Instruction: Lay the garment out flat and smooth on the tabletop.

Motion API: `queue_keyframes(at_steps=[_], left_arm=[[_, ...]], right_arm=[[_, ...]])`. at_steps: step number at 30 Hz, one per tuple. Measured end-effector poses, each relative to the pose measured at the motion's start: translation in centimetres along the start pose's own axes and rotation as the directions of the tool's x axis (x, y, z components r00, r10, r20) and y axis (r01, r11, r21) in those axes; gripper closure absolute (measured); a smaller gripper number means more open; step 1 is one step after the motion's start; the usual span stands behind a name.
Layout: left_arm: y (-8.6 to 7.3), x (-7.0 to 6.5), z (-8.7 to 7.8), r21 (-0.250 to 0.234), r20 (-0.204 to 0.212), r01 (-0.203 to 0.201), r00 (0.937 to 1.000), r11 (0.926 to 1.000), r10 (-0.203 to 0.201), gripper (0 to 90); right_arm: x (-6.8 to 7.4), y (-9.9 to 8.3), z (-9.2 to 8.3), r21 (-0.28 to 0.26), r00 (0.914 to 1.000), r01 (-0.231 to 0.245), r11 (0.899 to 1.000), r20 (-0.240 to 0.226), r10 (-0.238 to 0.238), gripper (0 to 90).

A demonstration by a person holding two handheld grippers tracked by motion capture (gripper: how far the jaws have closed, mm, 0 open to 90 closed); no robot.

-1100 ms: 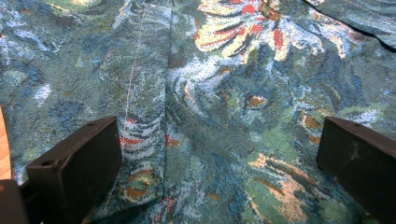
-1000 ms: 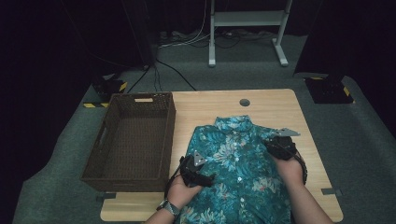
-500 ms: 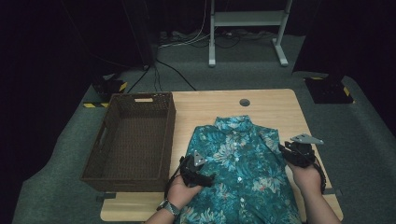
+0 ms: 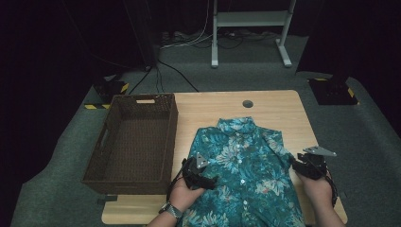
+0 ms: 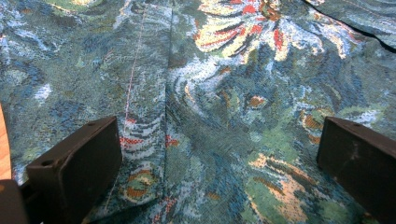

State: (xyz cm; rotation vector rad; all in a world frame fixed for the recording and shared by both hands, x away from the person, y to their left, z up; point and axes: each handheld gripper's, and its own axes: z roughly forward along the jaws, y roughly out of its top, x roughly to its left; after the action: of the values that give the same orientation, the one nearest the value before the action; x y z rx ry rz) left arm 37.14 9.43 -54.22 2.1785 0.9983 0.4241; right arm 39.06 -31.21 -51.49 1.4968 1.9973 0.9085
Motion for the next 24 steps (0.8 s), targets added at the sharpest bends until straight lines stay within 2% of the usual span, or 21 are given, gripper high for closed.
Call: queue_keyframes(at_steps=[10,11,18,22,24], left_arm=[[0.0,0.0,0.0,-0.001,0.000,0.003,1.0000,1.0000,-0.003,0.0],[0.0,0.0,0.0,-0.001,-0.001,0.001,1.0000,1.0000,-0.001,0.0],[0.0,0.0,0.0,-0.001,-0.001,0.002,1.0000,1.0000,-0.002,0.0],[0.0,0.0,0.0,-0.002,-0.001,0.004,1.0000,1.0000,-0.004,0.0],[0.0,0.0,0.0,-0.002,-0.002,0.003,1.0000,1.0000,-0.003,0.0]], right_arm=[[0.4,-0.6,1.6,0.044,0.9999,-0.007,0.999,-0.010,0.008,53.3],[0.5,-0.6,1.7,0.044,0.9999,-0.007,0.999,-0.007,0.008,54.7],[0.8,-0.6,1.5,0.050,1.0000,0.003,0.999,-0.005,-0.002,80.8],[0.8,-0.7,1.4,0.047,0.9999,0.009,0.999,0.010,-0.009,85.1],[0.7,-0.7,1.1,0.043,0.9993,0.010,0.999,0.036,-0.011,85.4]])
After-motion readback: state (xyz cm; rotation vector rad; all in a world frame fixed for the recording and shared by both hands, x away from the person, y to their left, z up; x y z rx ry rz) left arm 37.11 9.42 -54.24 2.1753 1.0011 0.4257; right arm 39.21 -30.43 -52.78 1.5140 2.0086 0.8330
